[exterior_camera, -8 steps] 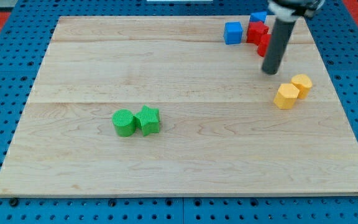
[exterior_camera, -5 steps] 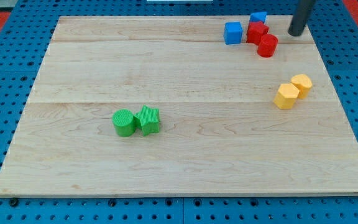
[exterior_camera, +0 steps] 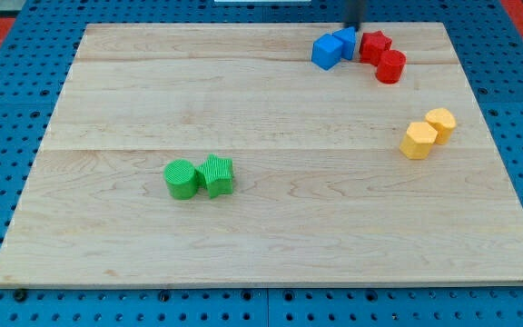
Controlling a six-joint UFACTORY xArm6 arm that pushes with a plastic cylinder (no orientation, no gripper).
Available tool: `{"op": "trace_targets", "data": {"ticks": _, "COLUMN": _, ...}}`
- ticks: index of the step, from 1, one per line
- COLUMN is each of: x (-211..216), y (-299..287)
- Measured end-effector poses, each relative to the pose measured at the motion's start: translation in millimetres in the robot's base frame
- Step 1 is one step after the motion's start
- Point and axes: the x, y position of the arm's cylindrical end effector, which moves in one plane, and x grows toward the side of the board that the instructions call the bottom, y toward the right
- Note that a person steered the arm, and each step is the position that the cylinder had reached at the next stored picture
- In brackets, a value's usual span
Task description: Separate the group of blocks
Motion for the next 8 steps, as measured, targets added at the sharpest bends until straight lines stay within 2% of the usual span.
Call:
{"op": "trace_targets", "data": {"ticks": 1, "x": 29, "y": 72}}
{"op": "trace_targets", "data": {"ticks": 2, "x": 47, "y": 21}}
{"op": "trace_targets", "data": {"ticks": 3, "x": 44, "y": -48}}
{"op": "trace_targets", "data": {"ticks": 4, "x": 34, "y": -74}}
{"op": "trace_targets", "data": {"ticks": 5, "x": 35, "y": -74}}
{"op": "trace_targets", "data": {"ticks": 7, "x": 7, "y": -58}}
{"op": "trace_targets", "data": {"ticks": 8, "x": 13, "y": -139}}
